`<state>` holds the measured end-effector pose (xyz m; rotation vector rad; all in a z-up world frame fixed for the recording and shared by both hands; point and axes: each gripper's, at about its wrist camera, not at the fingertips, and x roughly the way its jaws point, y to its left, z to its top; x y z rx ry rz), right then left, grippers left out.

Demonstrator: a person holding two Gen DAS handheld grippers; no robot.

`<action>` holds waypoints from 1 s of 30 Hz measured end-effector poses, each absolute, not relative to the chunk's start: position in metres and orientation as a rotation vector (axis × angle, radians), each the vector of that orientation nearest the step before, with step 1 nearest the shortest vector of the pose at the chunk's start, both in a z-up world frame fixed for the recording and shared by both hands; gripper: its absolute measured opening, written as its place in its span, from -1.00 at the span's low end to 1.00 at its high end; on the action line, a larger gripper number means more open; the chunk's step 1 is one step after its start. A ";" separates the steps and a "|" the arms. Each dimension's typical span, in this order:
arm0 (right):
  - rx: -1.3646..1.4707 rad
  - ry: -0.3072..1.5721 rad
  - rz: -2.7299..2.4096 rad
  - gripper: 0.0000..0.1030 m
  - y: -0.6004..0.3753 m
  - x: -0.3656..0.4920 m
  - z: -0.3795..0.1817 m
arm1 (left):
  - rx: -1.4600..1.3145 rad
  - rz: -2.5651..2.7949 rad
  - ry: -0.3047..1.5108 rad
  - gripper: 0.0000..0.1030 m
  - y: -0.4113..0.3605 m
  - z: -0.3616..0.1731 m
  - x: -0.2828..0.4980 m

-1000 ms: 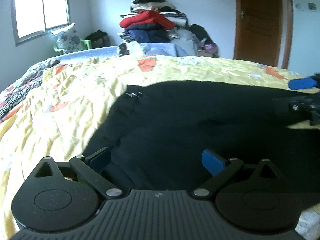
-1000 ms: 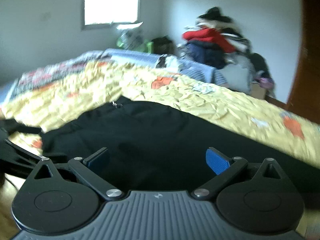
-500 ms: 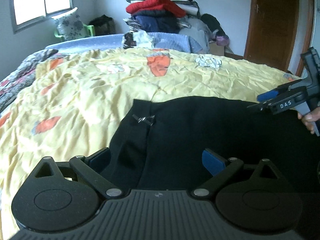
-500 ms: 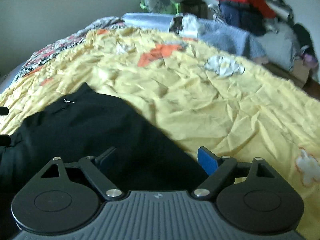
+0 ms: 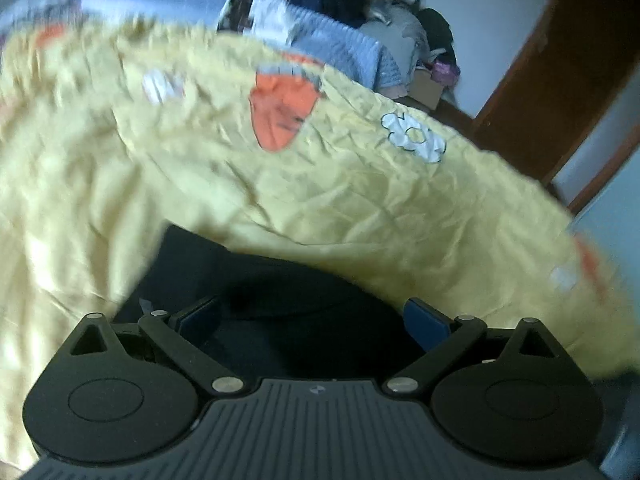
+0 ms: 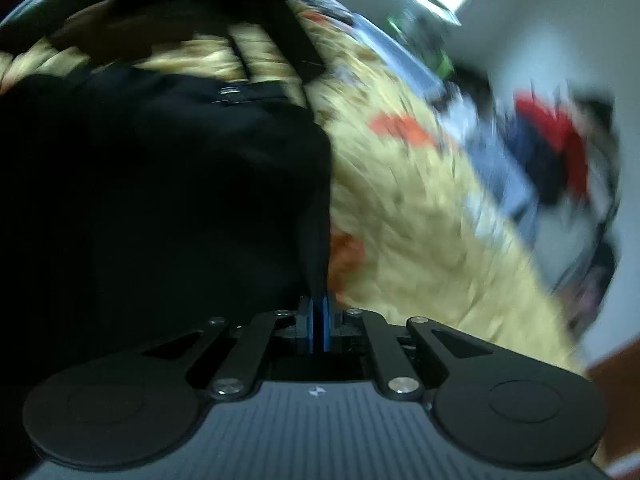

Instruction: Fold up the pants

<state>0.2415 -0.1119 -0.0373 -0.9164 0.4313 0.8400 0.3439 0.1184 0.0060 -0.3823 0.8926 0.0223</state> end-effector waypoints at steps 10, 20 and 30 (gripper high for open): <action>-0.854 0.384 0.787 -0.92 -0.120 0.221 -0.024 | -0.636 -0.005 0.933 -0.88 0.143 -0.005 0.346; -0.479 0.512 0.984 -0.92 -0.143 0.123 0.018 | -0.483 -0.070 0.722 -0.91 0.152 0.049 0.163; -0.463 0.630 1.046 -0.92 -0.135 0.057 -0.012 | -0.438 0.046 0.824 -0.92 0.160 0.002 0.065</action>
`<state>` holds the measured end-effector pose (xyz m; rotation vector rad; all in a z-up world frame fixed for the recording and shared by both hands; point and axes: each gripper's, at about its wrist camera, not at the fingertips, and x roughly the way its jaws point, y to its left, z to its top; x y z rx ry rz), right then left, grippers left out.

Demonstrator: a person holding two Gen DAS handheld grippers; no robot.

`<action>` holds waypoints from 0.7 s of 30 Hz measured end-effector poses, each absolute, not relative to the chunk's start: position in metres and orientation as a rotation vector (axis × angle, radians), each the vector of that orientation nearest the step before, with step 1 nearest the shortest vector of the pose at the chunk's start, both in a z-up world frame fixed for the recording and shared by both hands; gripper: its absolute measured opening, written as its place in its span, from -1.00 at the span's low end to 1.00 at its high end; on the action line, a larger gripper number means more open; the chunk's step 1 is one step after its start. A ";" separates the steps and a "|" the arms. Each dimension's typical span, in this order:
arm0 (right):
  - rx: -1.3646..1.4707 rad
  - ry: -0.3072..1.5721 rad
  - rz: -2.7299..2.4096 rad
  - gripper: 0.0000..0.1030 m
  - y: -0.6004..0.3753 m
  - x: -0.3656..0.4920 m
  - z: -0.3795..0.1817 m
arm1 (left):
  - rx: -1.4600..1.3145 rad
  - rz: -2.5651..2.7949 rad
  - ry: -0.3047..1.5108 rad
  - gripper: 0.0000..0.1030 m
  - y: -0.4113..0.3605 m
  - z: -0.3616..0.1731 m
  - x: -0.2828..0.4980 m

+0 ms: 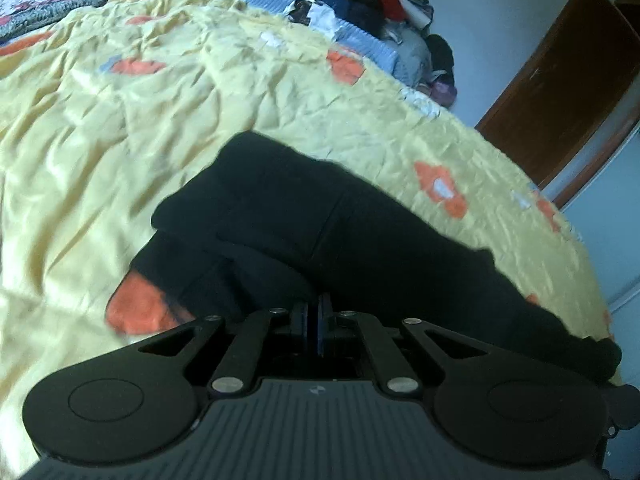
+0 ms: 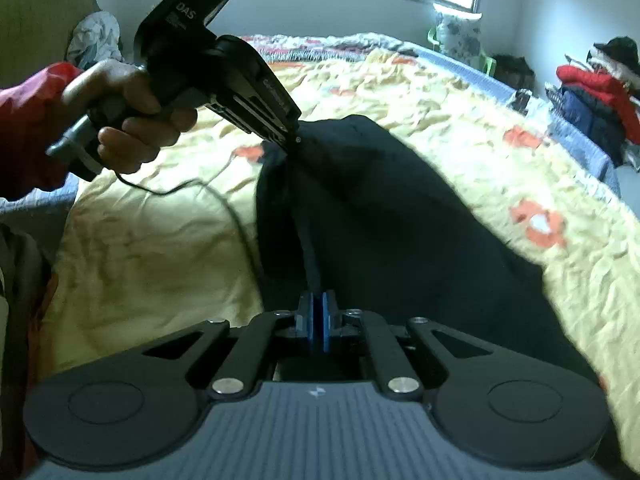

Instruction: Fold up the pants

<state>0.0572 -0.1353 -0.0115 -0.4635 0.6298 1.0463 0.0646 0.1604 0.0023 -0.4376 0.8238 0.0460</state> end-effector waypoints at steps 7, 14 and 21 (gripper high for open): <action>-0.463 0.658 1.025 -0.91 -0.120 0.033 -0.030 | -0.337 0.069 0.837 -0.93 0.150 -0.003 0.050; -0.340 0.612 0.935 -0.82 -0.143 0.015 -0.018 | -0.220 0.064 0.850 -0.45 0.143 -0.004 0.039; -0.075 0.554 0.432 0.07 -0.288 -0.012 0.005 | -0.056 0.046 0.767 -0.28 0.118 0.030 0.015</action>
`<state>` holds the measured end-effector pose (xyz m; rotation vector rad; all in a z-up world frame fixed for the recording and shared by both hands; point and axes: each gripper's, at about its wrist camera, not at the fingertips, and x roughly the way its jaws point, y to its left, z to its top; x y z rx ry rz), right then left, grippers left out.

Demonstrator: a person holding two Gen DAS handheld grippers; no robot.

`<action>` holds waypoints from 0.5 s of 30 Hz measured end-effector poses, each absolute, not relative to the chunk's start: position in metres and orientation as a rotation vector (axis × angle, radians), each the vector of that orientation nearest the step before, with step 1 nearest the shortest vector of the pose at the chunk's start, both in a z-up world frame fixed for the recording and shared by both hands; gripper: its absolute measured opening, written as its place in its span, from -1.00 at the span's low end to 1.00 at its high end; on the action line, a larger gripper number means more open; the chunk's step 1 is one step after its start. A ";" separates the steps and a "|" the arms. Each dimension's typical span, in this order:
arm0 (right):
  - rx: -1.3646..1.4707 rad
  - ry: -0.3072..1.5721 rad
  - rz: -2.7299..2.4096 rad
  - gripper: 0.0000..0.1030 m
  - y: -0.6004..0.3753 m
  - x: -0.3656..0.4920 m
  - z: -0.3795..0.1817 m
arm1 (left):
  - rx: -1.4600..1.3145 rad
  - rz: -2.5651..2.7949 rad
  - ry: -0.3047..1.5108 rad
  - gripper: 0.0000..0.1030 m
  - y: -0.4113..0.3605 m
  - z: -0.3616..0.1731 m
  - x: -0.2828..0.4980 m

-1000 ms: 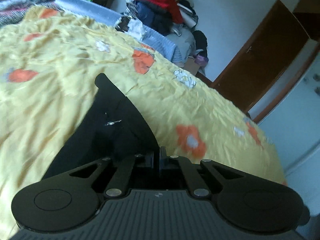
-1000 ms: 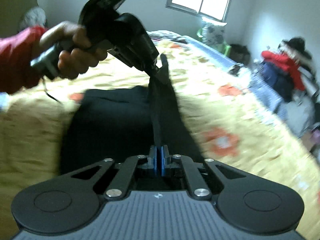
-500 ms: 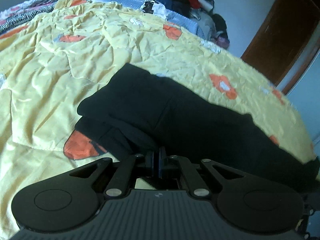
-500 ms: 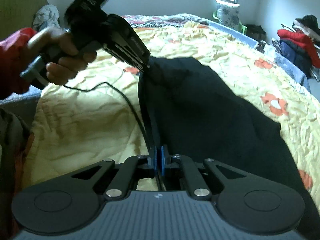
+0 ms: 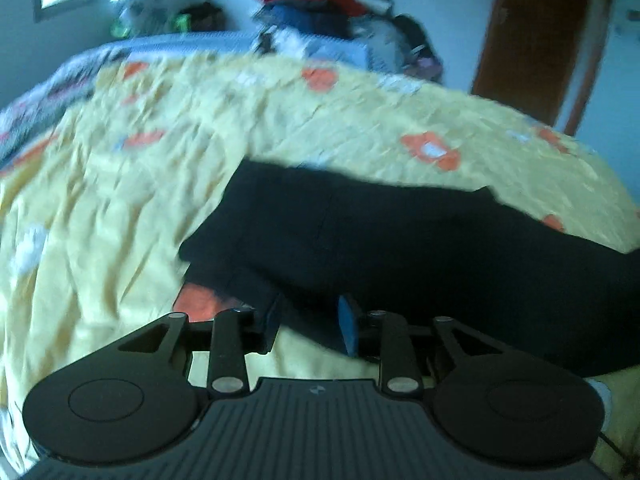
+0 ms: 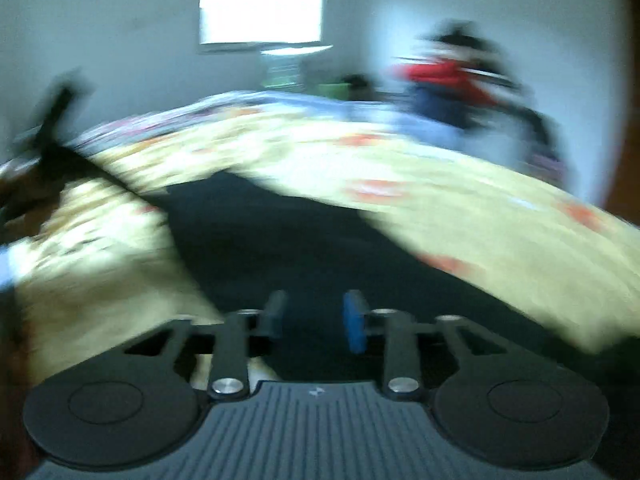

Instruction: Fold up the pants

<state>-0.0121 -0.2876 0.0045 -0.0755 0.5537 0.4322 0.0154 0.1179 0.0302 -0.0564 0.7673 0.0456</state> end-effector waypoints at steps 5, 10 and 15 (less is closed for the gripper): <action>0.220 0.719 0.078 0.13 -0.377 -0.014 -0.027 | -0.022 -0.109 0.702 0.10 0.061 0.036 0.036; 0.355 0.608 0.114 0.27 -0.405 -0.019 -0.015 | 0.097 -0.236 0.685 0.19 -0.015 0.009 0.060; 0.700 0.501 0.040 0.88 -0.470 0.031 -0.023 | 0.288 -0.178 0.652 0.23 -0.065 -0.035 0.069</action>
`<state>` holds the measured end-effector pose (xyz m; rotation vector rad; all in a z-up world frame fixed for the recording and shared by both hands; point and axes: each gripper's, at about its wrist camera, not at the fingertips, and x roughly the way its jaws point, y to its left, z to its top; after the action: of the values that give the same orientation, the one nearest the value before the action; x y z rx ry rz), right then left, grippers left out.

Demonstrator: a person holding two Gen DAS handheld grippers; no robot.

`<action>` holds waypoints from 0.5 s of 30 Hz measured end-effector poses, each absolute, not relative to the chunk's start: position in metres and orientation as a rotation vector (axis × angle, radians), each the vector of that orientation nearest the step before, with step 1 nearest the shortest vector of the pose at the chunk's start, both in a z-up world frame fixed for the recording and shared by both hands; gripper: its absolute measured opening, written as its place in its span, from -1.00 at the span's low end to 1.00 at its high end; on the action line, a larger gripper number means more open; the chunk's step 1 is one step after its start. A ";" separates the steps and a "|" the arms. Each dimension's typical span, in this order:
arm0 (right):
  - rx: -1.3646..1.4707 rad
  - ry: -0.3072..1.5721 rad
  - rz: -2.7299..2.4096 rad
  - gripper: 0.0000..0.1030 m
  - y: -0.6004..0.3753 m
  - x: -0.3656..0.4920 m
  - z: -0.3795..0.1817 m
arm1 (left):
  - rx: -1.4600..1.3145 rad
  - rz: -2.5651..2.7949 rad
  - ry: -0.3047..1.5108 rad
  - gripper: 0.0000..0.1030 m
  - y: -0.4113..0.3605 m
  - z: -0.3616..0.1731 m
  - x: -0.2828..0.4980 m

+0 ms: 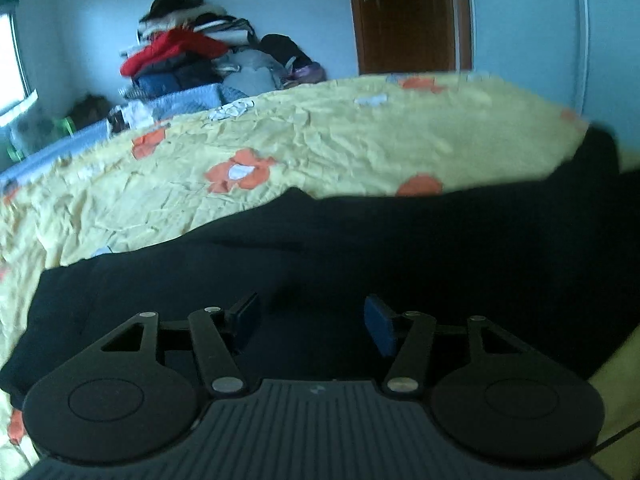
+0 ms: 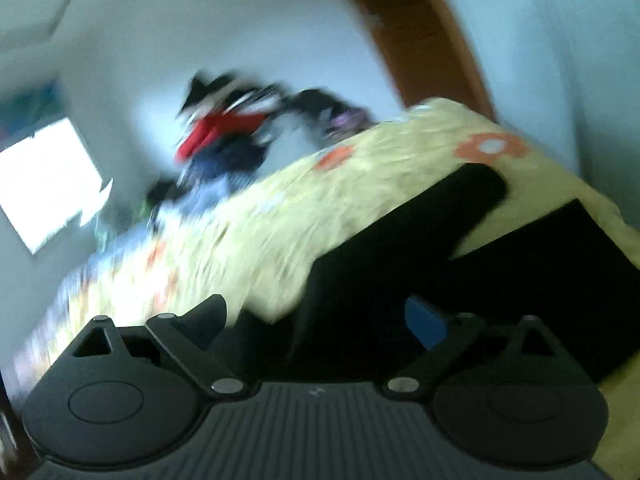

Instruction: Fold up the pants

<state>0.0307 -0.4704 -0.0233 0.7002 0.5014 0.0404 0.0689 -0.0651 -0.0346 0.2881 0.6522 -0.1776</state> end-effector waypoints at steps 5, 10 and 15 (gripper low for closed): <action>1.065 0.606 0.038 0.88 -0.501 0.080 -0.052 | 0.370 -0.124 0.547 0.50 -0.070 -0.049 0.057; 1.211 0.587 0.079 0.91 -0.501 0.123 -0.045 | 0.343 -0.109 0.526 0.62 -0.063 -0.052 0.058; 1.094 0.557 0.293 0.89 -0.478 0.222 -0.013 | 0.230 -0.111 0.577 0.79 -0.047 -0.049 0.065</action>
<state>0.2222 -0.4777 -0.0131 1.0942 0.5573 0.2932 0.0648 -0.0466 -0.0490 0.2299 0.5767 -0.1115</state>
